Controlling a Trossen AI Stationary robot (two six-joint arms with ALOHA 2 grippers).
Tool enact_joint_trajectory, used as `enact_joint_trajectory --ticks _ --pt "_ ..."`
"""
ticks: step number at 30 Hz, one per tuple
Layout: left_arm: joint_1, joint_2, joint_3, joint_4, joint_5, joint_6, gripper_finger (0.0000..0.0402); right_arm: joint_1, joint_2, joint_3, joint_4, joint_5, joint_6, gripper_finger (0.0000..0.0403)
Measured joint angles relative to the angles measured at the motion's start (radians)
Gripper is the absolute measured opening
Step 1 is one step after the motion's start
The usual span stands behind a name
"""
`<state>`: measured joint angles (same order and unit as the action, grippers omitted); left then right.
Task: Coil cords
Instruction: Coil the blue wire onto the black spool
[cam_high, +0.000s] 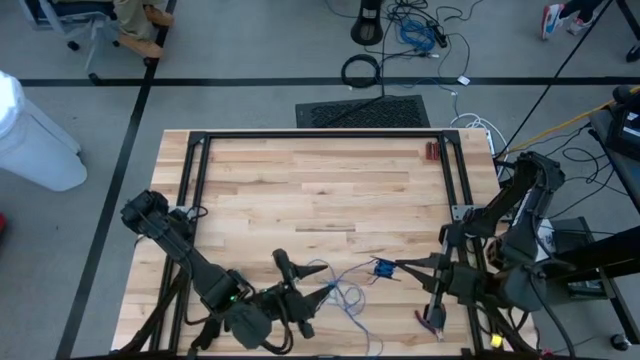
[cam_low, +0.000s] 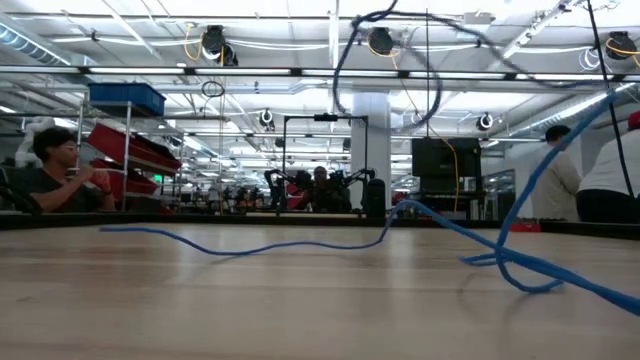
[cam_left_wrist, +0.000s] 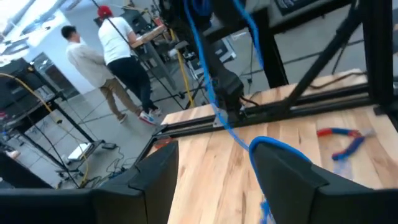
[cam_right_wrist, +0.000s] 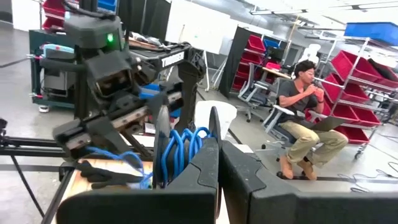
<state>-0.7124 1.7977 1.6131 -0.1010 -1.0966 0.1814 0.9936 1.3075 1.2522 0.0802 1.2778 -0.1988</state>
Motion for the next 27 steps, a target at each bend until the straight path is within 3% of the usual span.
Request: enact_joint_trajectory --ticks 12,15,22,27 --pt "-0.033 0.000 0.000 -0.013 -0.022 0.034 0.0215 -0.008 0.000 0.000 -0.008 0.001 0.005 0.0000" --pt "-0.033 0.000 0.000 -0.019 -0.099 0.048 0.0215 -0.008 0.000 0.000 -0.008 0.003 0.005 0.0000" --pt "-0.033 0.000 0.000 -0.061 -0.459 0.143 0.0215 -0.008 0.000 0.000 -0.007 0.014 0.003 0.0000" --pt "-0.038 0.001 0.000 -0.067 -0.474 0.222 0.0215 -0.007 0.000 0.000 -0.015 0.064 -0.004 0.0000"
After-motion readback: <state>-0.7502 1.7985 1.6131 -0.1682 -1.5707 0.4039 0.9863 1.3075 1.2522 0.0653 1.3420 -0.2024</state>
